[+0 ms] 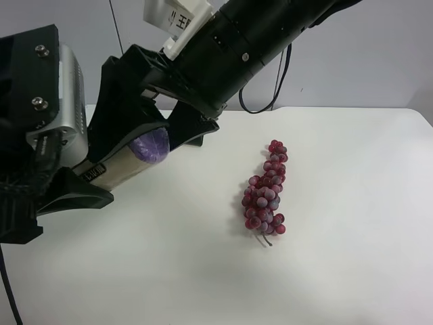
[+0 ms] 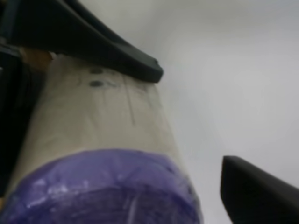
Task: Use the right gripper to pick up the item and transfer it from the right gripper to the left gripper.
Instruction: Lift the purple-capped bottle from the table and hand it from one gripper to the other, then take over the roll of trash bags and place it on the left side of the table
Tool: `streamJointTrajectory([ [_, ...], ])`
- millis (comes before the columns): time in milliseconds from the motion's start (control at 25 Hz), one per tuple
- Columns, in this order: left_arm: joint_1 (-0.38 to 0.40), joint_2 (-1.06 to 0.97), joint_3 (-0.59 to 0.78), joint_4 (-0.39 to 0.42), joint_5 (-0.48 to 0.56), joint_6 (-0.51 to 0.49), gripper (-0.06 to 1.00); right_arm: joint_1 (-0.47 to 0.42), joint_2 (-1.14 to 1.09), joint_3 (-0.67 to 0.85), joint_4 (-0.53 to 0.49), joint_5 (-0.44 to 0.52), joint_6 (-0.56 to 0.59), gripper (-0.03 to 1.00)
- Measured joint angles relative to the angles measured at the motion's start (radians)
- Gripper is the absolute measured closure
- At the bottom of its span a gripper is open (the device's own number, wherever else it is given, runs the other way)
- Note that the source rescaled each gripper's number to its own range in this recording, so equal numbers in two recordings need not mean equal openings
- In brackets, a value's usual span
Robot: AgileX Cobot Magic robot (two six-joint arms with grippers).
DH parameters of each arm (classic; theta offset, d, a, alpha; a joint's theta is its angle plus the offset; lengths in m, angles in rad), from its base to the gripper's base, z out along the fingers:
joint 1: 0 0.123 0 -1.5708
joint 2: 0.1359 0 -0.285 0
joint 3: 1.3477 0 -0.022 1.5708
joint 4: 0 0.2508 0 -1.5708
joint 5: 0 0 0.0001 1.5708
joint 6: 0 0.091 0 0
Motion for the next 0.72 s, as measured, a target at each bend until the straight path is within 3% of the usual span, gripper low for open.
streamJointTrajectory([
  [360, 0.0, 0.0, 0.0, 0.0, -0.001, 0.0, 0.94, 0.001, -0.014, 0.0, -0.017, 0.038, -0.008, -0.01],
  [720, 0.0, 0.0, 0.0, 0.001, -0.046, 0.0, 0.94, 0.001, -0.088, 0.0, -0.112, 0.138, 0.019, -0.01],
])
